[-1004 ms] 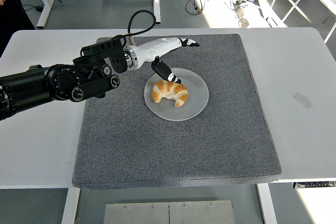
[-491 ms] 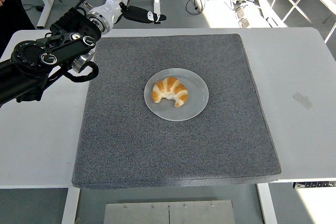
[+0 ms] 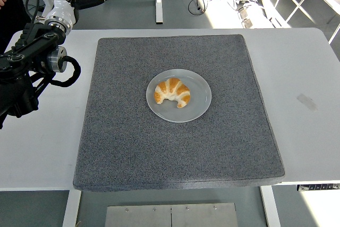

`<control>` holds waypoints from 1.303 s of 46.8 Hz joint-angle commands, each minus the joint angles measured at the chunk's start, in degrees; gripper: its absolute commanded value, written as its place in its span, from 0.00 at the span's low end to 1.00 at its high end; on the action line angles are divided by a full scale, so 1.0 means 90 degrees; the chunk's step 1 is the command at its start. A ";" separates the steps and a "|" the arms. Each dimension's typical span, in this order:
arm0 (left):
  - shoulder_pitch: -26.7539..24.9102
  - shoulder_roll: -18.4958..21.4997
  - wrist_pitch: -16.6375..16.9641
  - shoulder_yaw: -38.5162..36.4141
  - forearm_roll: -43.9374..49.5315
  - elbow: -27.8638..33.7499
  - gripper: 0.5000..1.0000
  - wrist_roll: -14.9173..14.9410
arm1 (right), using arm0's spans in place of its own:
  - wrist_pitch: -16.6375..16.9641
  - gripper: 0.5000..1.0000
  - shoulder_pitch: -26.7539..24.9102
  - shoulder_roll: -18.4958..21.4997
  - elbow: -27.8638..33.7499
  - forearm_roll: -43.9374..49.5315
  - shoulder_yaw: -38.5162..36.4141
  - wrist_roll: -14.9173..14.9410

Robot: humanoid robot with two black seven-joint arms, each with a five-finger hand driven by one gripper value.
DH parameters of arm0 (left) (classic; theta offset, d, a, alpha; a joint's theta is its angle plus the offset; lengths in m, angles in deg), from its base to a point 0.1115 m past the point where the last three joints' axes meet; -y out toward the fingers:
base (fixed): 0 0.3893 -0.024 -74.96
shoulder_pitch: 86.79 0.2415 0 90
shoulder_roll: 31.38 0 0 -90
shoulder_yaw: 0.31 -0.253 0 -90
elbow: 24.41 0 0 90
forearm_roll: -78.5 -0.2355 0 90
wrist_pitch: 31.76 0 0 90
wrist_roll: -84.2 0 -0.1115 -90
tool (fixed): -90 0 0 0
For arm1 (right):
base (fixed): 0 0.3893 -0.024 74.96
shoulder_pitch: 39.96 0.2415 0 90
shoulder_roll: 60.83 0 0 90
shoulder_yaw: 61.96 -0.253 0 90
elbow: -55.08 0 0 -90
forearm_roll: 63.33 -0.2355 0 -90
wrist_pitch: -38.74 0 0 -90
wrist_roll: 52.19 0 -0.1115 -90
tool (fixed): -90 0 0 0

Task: Place the bread on the plate

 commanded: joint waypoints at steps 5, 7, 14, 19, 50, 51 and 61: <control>0.0145 -0.0010 -0.0018 0.0361 0.0530 -0.0010 0.93 -0.0036 | 0.0000 1.00 0.0000 0.0000 0.0000 0.0000 0.0000 0.0000; 0.0193 -0.0010 -0.0018 0.0391 0.0618 -0.0010 0.93 -0.0036 | 0.0000 1.00 0.0000 0.0000 0.0000 0.0000 0.0000 0.0000; 0.0350 -0.0078 -0.0027 0.0449 0.0940 -0.0030 0.93 -0.0192 | 0.0000 1.00 0.0000 0.0000 0.0000 0.0000 0.0000 0.0000; 0.0409 -0.0098 -0.0037 0.0459 0.0970 -0.0040 0.93 -0.0260 | 0.0000 1.00 0.0000 0.0000 0.0000 0.0000 0.0000 0.0000; 0.0682 -0.0157 -0.0564 0.1269 0.1292 -0.0069 0.93 -0.0289 | 0.0029 1.00 0.0040 0.0000 -0.0059 0.0000 -0.0019 0.0000; 0.0692 -0.0166 -0.0623 0.1299 0.1321 -0.0088 0.93 -0.0289 | 0.0029 1.00 0.0039 0.0000 -0.0059 0.0000 -0.0010 0.0000; 0.0731 -0.0381 -0.0984 0.1436 0.1409 -0.0518 0.93 -0.0406 | 0.0029 1.00 0.0039 0.0000 -0.0039 0.0000 -0.0010 0.0000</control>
